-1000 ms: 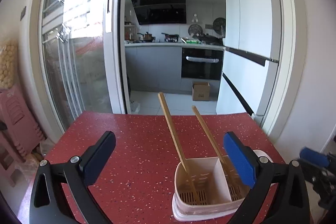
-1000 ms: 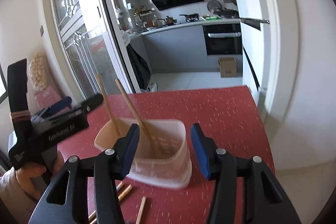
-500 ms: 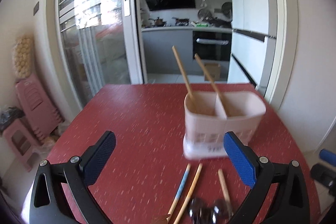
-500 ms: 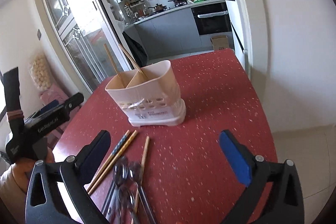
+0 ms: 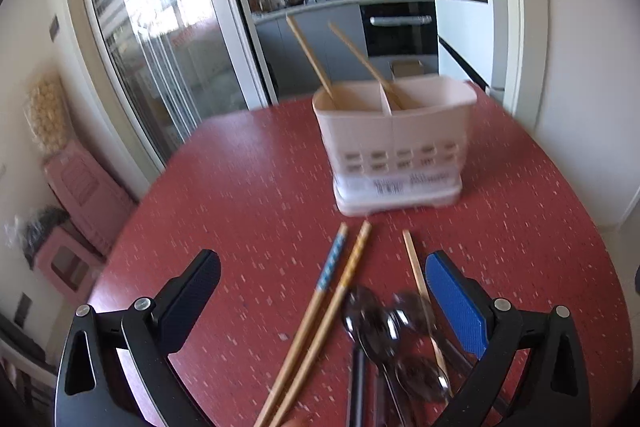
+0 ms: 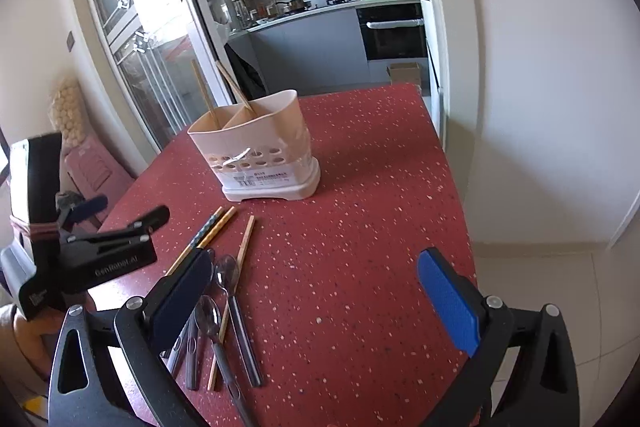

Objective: Organize utensils
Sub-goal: 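Move both tools back over the remaining chopsticks and spoons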

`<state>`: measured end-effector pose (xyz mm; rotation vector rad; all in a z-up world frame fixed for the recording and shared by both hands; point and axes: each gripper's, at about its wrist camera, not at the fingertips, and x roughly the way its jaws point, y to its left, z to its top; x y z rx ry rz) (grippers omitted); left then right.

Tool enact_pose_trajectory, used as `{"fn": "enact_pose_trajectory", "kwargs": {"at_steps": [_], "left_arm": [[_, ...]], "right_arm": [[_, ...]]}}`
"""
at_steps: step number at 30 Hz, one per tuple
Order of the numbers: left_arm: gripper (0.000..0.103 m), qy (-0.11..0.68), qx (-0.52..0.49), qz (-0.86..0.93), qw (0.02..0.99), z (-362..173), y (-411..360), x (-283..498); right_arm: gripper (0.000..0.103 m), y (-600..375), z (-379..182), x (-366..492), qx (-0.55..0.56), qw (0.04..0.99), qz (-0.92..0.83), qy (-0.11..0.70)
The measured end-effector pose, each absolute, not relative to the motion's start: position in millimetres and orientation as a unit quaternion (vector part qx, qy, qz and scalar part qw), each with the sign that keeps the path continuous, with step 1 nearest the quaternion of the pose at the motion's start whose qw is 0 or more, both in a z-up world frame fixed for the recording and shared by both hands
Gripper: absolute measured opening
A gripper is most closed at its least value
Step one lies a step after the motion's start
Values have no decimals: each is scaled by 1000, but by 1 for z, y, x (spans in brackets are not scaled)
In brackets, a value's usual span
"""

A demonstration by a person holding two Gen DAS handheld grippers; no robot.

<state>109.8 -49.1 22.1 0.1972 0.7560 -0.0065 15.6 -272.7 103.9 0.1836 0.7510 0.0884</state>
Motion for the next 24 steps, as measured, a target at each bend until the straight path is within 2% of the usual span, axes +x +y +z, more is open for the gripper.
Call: {"fn": "enact_pose_trajectory", "kwargs": {"at_steps": [7, 16, 24], "left_arm": [[103, 393, 46, -20, 918, 17, -12, 91], [103, 408, -11, -11, 913, -11, 50, 62], [103, 404, 0, -11, 915, -29, 78, 65]], "right_arm": [[103, -271, 96, 15, 105, 918, 30, 381], [103, -230, 61, 28, 72, 887, 44, 453], [103, -204, 25, 41, 60, 856, 50, 510]]}}
